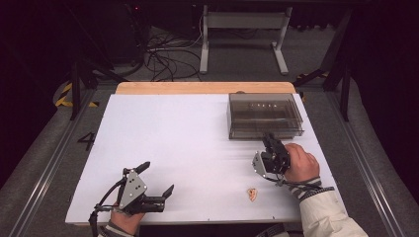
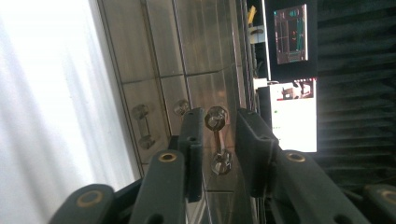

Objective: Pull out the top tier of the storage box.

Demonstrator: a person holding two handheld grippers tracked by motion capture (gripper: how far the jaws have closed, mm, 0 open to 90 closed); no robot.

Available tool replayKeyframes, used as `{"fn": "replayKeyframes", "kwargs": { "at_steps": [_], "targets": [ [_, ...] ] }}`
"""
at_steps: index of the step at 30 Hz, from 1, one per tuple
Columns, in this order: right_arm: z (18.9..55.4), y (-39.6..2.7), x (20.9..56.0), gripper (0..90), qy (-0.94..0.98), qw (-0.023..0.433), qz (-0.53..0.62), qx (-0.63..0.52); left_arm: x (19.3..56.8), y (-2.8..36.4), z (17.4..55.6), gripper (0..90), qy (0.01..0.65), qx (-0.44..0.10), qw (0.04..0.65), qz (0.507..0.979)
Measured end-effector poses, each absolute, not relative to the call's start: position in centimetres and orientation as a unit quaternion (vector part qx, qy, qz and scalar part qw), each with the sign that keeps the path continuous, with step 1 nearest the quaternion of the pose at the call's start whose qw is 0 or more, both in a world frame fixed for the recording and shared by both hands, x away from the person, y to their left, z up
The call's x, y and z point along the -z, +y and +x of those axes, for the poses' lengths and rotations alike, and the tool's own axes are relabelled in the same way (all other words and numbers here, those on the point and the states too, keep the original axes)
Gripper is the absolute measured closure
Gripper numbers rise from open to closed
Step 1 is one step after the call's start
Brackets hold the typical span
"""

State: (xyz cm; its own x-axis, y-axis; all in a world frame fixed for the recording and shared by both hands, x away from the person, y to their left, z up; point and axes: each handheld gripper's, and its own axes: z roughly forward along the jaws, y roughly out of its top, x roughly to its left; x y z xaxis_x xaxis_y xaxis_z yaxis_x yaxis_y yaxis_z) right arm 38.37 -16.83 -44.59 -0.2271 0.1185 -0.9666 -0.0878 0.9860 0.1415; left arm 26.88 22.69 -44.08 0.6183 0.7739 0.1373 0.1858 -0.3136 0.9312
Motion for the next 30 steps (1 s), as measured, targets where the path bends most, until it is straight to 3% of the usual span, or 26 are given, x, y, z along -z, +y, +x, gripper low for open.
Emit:
{"fn": "replayKeyframes", "kwargs": {
  "at_steps": [13, 30],
  "targets": [
    [37.2, -17.3, 42.8, 65.1, 0.789, 0.602, 0.039, -0.12, 44.1, 22.6, 26.9, 1.6, 0.319, -0.3, 0.491, 0.753],
    [37.2, -17.4, 38.8, 56.2, 0.822, 0.526, 0.094, -0.197, 44.1, 22.7, 26.9, 1.6, 0.318, -0.302, 0.491, 0.753]
  ]
}}
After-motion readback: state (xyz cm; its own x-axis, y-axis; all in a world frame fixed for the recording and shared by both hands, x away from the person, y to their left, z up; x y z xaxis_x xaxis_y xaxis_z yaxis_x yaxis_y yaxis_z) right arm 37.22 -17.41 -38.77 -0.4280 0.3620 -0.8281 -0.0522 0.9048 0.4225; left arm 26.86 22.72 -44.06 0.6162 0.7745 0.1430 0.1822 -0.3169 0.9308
